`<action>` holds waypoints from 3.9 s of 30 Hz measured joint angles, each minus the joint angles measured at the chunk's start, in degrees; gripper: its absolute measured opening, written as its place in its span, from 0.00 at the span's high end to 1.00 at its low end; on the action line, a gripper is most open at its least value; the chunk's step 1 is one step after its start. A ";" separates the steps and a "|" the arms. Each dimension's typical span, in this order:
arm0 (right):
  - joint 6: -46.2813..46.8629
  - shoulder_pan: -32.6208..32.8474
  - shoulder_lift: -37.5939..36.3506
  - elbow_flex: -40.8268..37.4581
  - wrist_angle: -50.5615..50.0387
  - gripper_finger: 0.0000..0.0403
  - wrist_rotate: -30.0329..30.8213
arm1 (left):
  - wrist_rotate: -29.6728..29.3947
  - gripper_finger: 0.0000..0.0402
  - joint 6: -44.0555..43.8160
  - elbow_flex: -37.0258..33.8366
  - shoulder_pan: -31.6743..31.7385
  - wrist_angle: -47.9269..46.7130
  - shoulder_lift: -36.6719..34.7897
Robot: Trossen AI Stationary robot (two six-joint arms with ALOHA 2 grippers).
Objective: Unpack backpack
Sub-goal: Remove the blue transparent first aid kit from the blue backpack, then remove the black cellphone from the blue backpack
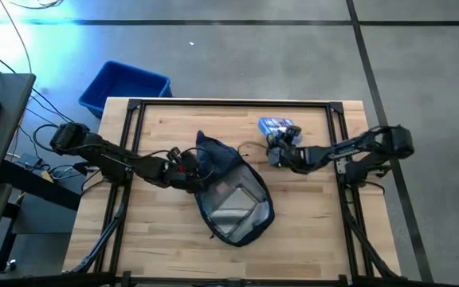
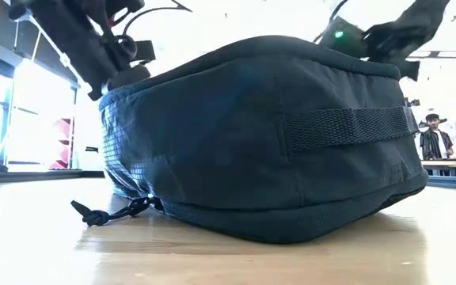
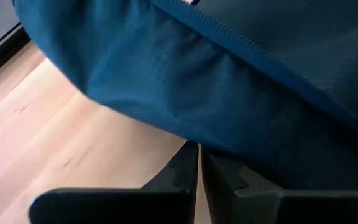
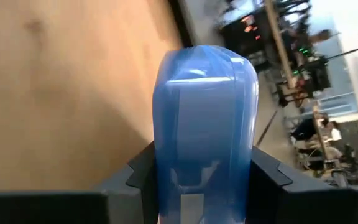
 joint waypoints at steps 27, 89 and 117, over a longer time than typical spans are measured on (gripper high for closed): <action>17.61 8.60 -12.21 15.68 -25.11 0.09 -43.87 | -10.92 1.00 -3.69 11.72 -20.45 -0.74 3.33; 39.74 9.23 -14.48 22.54 -23.57 0.98 -63.37 | 8.63 1.00 2.25 16.40 -15.18 2.46 24.30; 29.40 -50.61 -4.13 16.74 -36.24 0.96 -88.14 | 14.81 1.00 -29.56 16.47 -18.77 -36.85 23.93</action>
